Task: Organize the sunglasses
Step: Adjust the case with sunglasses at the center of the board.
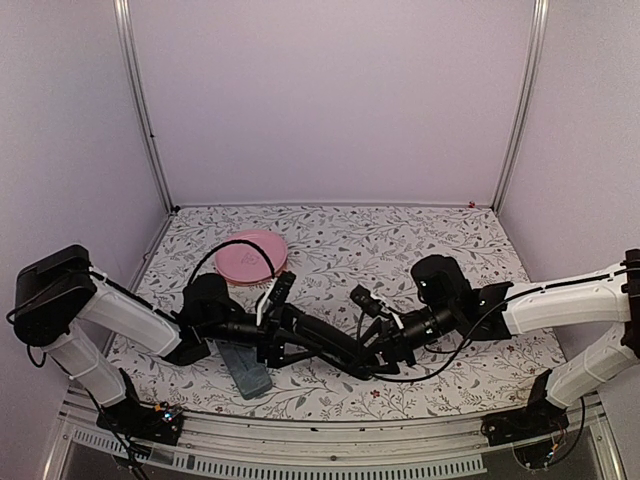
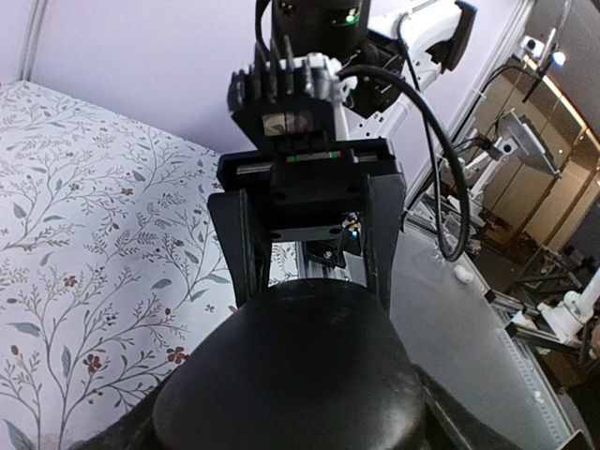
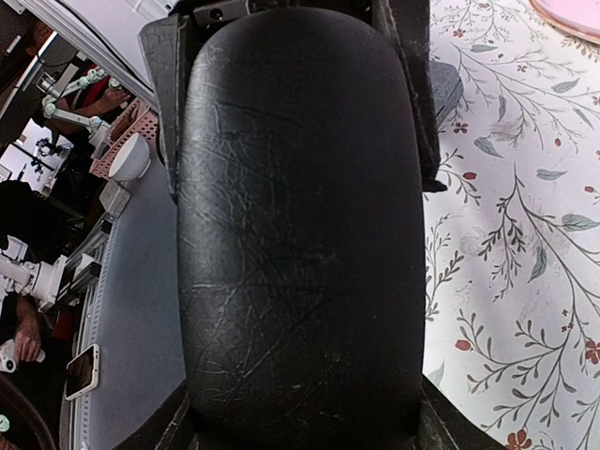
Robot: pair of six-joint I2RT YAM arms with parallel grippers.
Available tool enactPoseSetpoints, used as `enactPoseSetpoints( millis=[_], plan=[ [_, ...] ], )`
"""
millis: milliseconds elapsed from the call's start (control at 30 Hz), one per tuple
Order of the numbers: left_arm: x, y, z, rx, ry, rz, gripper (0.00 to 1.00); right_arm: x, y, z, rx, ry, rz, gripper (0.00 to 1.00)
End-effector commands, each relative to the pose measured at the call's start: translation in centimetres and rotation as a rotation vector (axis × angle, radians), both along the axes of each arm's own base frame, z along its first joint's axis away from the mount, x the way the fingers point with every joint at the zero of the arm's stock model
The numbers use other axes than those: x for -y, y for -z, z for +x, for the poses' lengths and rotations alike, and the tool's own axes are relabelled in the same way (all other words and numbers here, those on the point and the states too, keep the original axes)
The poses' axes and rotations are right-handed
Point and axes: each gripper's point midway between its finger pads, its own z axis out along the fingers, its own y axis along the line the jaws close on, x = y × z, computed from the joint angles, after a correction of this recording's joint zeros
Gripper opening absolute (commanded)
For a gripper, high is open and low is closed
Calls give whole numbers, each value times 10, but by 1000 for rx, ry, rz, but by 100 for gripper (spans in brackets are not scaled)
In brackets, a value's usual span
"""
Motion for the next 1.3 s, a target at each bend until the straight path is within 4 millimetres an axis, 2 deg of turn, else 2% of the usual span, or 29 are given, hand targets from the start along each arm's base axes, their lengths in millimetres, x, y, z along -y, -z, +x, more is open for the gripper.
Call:
enactPoseSetpoints(
  millis=[0,200,500,967,1267],
  plan=[
    [1,-2,-1,28,31,-17,68,-9,-22,1,35,-44,72,40],
    [-2,6,-10,81,72,-7,49,-10,-20,4,16,-22,68,40],
    [-1,26,-16,134,116,80,11,-7,-20,15,-58,20,67,40],
    [-5,40,-12,246,67,169,6,2,-4,36,-285,96,36,38],
    [-2,43,-6,226,50,179,9,1,0,36,-267,97,25,37]
  ],
)
